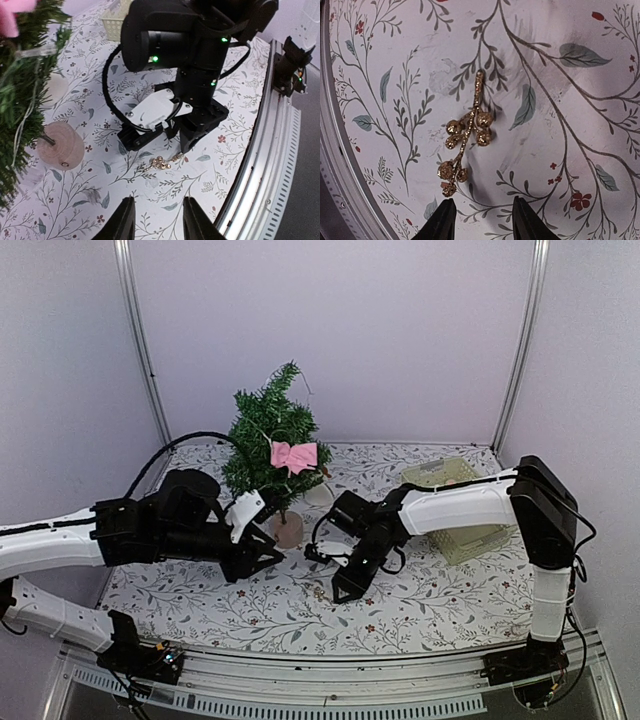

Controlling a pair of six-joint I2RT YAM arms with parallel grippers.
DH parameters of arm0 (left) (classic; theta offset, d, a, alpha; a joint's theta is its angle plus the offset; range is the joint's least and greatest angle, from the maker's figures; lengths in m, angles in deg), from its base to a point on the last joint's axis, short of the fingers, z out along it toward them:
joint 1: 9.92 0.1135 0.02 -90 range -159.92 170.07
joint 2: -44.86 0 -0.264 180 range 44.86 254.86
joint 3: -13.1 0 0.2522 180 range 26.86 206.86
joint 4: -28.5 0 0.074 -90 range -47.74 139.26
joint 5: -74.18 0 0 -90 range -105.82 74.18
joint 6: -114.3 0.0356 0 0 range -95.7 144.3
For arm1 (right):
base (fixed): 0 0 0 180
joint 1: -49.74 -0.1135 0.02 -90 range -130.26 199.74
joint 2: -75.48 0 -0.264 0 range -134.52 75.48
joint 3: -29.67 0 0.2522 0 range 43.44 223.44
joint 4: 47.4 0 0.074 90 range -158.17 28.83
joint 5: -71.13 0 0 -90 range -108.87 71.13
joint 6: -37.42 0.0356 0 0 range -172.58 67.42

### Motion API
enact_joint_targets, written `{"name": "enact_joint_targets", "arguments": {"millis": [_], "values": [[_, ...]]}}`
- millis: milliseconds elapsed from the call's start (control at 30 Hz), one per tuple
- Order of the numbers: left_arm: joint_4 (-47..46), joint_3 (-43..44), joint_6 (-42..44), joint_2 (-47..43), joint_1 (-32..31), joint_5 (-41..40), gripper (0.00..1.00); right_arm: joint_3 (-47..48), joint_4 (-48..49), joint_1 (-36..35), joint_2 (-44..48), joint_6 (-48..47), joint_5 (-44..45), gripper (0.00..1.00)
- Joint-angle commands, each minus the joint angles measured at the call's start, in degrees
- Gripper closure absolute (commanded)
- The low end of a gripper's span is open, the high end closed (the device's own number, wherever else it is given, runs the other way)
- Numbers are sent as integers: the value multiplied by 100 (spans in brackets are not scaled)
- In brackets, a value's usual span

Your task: Decorate the small christmas tree

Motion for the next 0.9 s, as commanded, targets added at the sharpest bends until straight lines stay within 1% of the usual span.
{"name": "enact_joint_targets", "arguments": {"millis": [0,100,167,233,333,433,633,733,800,867], "values": [[432,495,383,617,-287,503,65,-318,103,298,622,376,-76,57],[786,897,731,1219,-450,696,65,-679,226,539,1176,565,-124,54],[1140,1262,1055,1673,-577,732,62,-907,251,673,1486,589,-119,53],[1499,1697,1353,2209,-670,631,60,-1162,336,852,1766,659,-173,53],[2039,2461,1716,3009,-787,449,60,-1486,458,1245,2021,820,-321,53],[2547,3049,2017,3764,-930,148,60,-1683,604,1684,2270,1118,-477,53],[2769,3742,2433,4707,-985,124,64,-2059,866,2238,2684,1507,-646,53],[3155,4130,2715,5214,-1034,-186,67,-2229,981,2471,2812,1603,-701,53],[3014,4174,2923,5321,-1026,-361,68,-2288,1034,2584,2856,1654,-760,53],[3077,4266,3025,5546,-1016,-426,70,-2360,1096,2717,2895,1707,-849,53]]}}
